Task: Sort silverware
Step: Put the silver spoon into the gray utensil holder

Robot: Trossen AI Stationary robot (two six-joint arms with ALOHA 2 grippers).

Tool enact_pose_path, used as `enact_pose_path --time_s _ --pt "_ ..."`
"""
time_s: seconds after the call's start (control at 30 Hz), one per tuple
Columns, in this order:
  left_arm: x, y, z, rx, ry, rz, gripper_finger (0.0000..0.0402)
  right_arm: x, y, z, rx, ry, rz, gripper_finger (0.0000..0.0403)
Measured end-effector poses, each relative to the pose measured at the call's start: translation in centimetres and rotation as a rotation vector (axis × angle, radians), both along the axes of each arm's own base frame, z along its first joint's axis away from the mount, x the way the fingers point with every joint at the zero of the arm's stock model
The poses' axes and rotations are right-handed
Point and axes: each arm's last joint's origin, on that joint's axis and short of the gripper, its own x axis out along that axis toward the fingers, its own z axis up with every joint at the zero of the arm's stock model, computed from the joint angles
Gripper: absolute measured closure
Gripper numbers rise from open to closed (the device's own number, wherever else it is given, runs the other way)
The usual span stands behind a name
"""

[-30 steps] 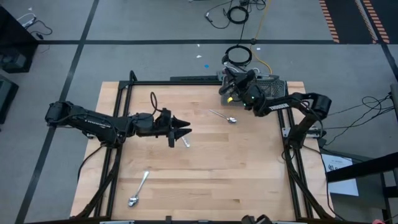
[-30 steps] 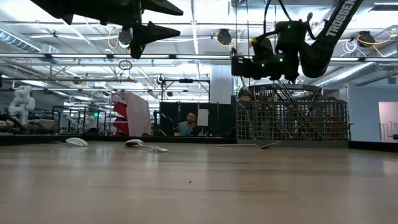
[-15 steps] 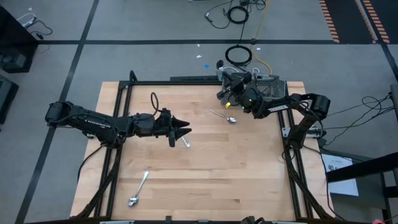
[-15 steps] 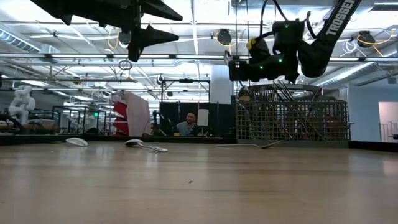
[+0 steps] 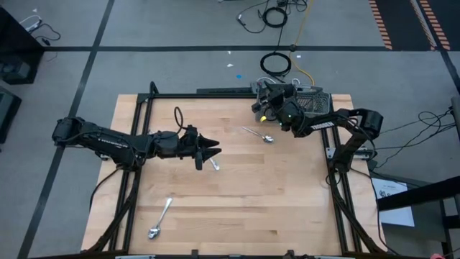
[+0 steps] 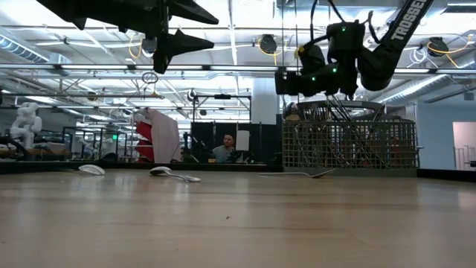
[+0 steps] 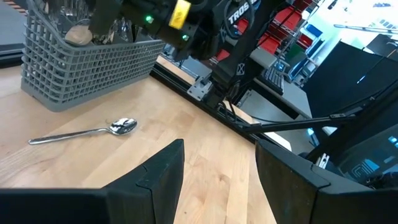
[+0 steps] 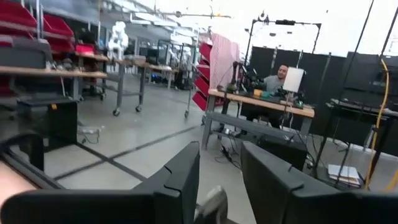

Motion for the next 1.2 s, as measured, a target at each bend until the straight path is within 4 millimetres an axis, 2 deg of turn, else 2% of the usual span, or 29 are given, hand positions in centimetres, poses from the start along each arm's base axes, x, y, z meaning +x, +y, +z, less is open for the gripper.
enact_pose_path --time_s 0.33,0.43,0.57,0.8,0.87,1.0,1.1,1.2 --pt "0.0 -0.2 0.0 -0.003 -0.001 -0.007 0.0197 -0.2 2.6 3.5 -0.07 -0.089 0.093 0.0289" --pt "0.0 -0.2 0.0 0.002 0.0 -0.005 0.0197 0.2 3.9 4.0 -0.039 -0.151 0.269 0.0289" --pt "0.0 -0.2 0.0 0.005 0.0 -0.003 0.0197 1.1 5.6 3.7 0.06 -0.197 0.603 0.0289" --pt "-0.3 -0.4 0.1 0.052 0.027 -0.079 0.0197 2.5 9.4 1.7 0.255 -0.038 0.973 0.0289" --pt "-0.6 -0.4 0.2 0.049 0.092 -0.112 0.0197 2.7 10.7 1.2 0.284 0.022 1.028 0.0289" --pt "-1.8 -0.7 -0.6 0.055 0.336 -0.14 0.0197 2.9 12.7 0.4 0.294 0.128 1.078 0.0289" --pt "-3.0 -1.1 -1.8 0.04 0.517 -0.16 0.0197 2.9 13.6 -0.3 0.317 0.195 1.076 0.0289" --pt "-4.2 -2.0 -2.9 -0.065 0.675 -0.188 0.0197 2.9 14.1 -0.6 0.348 0.217 1.059 0.0289"
